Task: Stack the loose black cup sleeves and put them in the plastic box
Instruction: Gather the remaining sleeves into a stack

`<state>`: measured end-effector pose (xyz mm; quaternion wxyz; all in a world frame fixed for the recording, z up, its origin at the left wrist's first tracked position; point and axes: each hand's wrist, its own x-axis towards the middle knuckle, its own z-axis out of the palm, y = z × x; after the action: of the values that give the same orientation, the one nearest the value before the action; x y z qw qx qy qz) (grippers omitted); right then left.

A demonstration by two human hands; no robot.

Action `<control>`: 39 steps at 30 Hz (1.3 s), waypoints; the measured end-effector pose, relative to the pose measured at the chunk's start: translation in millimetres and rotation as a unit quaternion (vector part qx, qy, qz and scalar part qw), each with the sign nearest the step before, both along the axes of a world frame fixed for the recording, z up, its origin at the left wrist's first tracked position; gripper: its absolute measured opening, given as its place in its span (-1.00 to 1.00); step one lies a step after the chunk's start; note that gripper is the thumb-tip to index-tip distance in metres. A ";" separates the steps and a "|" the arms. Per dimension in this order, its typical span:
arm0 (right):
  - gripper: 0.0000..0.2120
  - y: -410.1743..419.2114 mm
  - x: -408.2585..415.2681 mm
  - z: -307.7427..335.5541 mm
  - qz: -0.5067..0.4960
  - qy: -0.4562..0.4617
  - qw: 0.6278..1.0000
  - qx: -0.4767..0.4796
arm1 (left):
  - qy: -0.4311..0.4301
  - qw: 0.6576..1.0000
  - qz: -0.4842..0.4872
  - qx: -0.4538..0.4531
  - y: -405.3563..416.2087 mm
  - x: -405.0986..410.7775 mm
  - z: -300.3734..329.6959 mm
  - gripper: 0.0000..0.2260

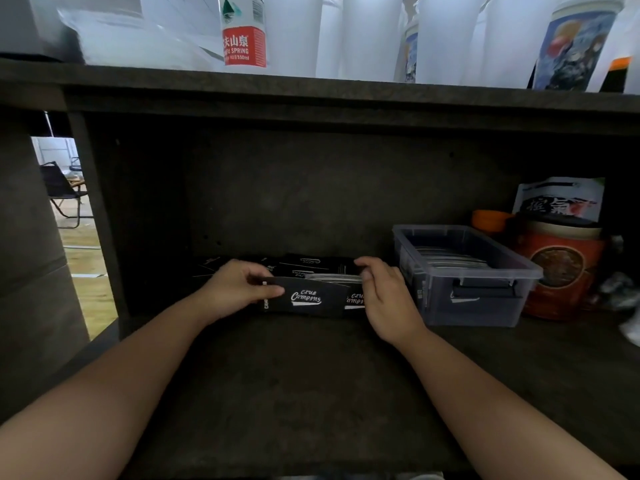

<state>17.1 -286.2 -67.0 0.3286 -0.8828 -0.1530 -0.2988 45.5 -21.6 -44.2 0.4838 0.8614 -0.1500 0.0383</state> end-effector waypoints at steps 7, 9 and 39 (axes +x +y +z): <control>-0.64 -0.3 0.1 -0.5 -0.012 0.011 0.999 -0.040 | 0.026 0.979 0.182 -0.084 -74.2 -29.8 -14.6 -0.46; -0.63 -0.2 -0.8 -1.3 -0.017 0.008 0.998 -0.052 | 0.065 0.971 0.143 -0.180 -90.0 -33.6 -15.3 -0.24; -0.64 -1.1 1.0 -1.3 -0.022 0.023 0.994 -0.101 | -0.167 0.905 0.264 0.288 65.5 13.3 0.0 -0.79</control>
<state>18.1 -287.4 -68.3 0.2340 -0.9213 -0.1554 -0.2690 58.8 43.9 -44.1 0.1547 0.9523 -0.0001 0.2629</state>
